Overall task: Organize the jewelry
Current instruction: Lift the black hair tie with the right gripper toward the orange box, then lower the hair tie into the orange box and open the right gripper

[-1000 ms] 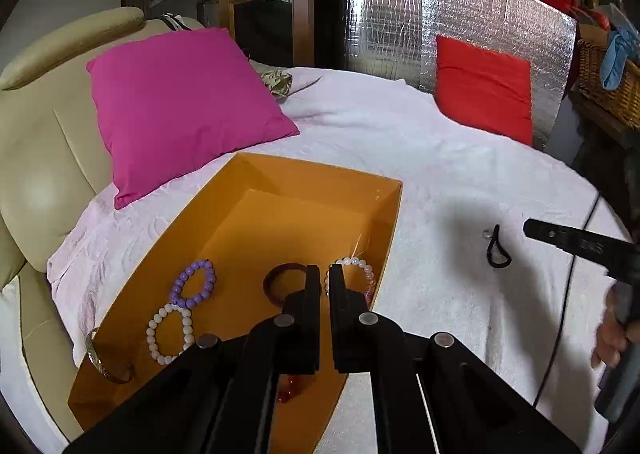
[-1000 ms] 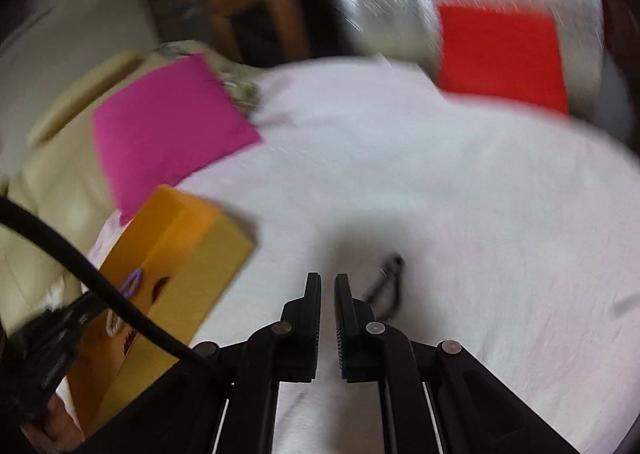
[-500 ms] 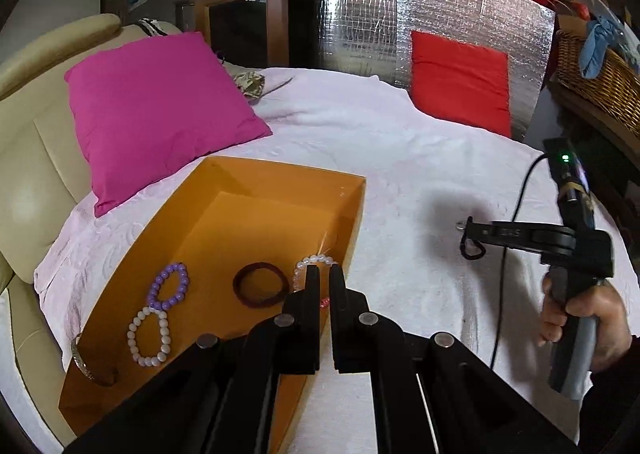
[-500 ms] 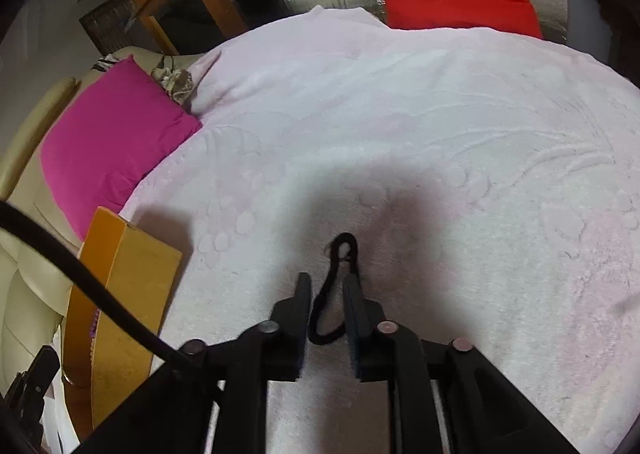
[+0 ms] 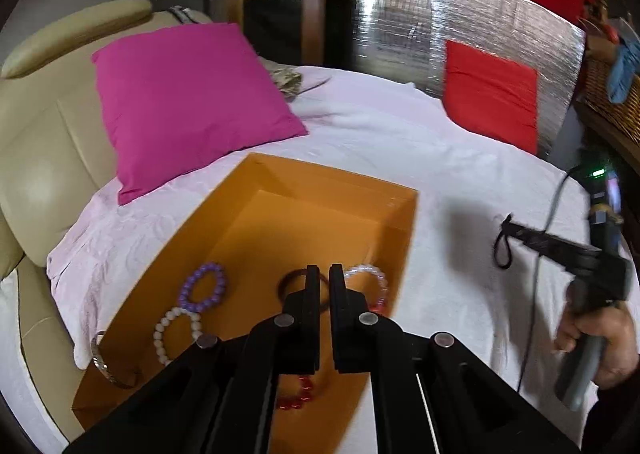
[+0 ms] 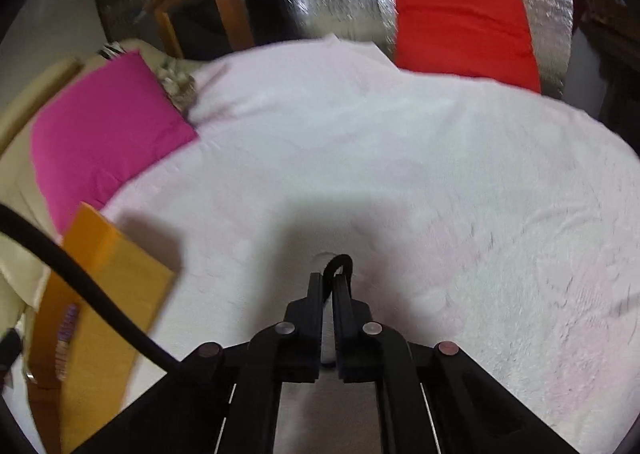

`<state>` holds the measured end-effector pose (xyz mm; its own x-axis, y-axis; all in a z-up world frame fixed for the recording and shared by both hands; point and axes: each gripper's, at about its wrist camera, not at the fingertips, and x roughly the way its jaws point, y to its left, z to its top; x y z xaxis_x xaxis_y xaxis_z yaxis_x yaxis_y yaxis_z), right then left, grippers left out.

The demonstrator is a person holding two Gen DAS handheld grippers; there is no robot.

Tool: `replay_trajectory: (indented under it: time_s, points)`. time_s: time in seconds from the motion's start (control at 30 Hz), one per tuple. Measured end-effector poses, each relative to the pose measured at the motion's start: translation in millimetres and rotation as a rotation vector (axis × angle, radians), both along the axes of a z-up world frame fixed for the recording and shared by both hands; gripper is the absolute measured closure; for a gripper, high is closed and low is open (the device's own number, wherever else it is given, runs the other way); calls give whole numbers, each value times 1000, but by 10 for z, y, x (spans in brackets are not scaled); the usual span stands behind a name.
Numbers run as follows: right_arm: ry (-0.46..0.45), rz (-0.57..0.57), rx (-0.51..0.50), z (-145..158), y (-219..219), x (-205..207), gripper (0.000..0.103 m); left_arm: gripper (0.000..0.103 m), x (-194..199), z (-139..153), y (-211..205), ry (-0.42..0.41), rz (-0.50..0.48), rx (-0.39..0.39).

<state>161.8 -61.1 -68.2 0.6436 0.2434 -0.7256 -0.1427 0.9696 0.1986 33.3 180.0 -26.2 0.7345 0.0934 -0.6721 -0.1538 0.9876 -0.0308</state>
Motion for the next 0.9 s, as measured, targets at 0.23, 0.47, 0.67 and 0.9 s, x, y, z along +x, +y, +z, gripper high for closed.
replay_trajectory:
  time_s: [0.23, 0.47, 0.67, 0.9]
  points:
    - [-138, 135, 113, 564, 413, -296, 98, 99, 12, -44, 433, 17, 93, -13]
    - [-148, 297, 273, 826, 1007, -446, 98, 99, -34, -104, 940, 37, 199, -17]
    - [-77, 406, 287, 708, 1673, -511, 98, 99, -108, -174, 1235, 52, 244, -16]
    - [13, 471, 205, 427, 2221, -604, 97, 99, -111, -251, 1341, 80, 226, -25]
